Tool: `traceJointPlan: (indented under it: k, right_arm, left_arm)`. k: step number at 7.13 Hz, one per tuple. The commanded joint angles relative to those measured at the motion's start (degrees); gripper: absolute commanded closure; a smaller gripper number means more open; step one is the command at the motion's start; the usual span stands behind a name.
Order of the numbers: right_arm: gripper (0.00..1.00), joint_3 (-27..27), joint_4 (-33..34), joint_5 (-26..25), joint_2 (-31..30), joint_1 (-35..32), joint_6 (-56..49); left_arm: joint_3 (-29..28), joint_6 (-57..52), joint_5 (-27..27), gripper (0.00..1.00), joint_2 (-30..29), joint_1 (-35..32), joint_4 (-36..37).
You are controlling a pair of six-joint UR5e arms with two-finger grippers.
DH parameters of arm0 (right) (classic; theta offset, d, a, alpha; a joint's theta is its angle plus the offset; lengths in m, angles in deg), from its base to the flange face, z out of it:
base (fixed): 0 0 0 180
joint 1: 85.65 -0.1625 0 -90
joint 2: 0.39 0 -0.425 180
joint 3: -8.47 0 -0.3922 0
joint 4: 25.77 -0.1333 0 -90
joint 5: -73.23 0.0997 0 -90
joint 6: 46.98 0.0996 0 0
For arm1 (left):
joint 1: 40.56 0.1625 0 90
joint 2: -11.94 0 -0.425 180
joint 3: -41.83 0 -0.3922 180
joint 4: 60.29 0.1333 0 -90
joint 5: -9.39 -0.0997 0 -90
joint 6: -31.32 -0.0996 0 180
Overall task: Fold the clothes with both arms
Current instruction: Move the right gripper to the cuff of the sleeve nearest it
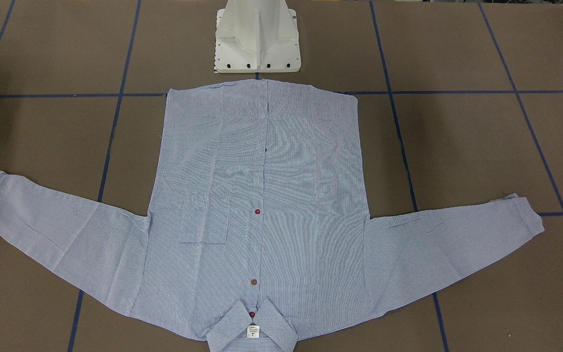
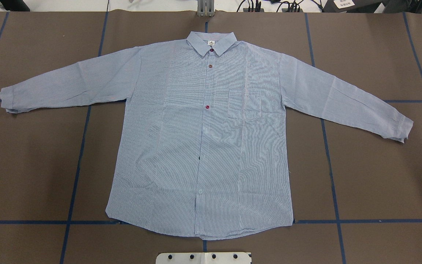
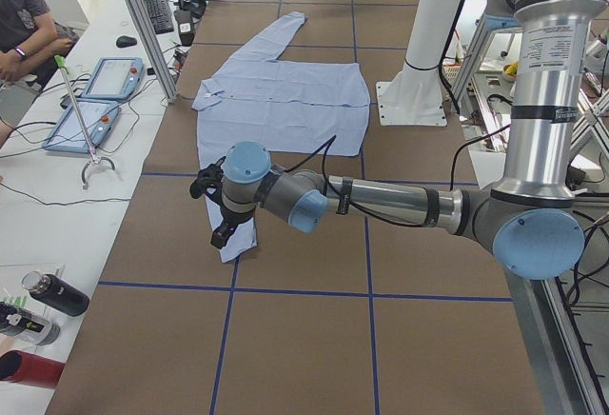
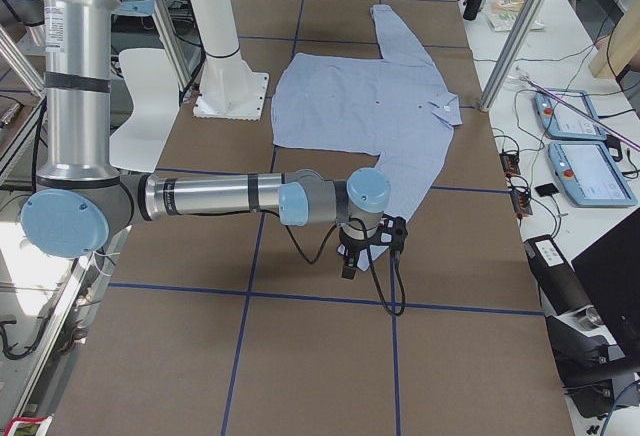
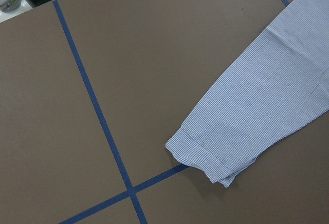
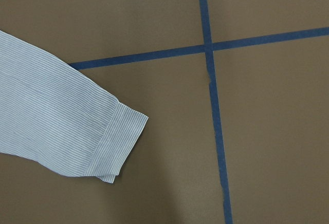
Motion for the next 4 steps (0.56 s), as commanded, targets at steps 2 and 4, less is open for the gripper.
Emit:
traceJointPlan:
  k: [2, 4]
  right_arm:
    - [0.00, 0.05, -0.08, 0.18, 0.03, 0.01, 0.22]
    - [0.00, -0.39, -0.78, 0.53, 0.12, 1.14, 0.66]
  left_arm:
    - [1.61, -0.09, -0.42, 0.00, 1.26, -0.04, -0.26]
    - [3.28, 0.00, 0.19, 0.00, 2.59, 0.14, -0.79]
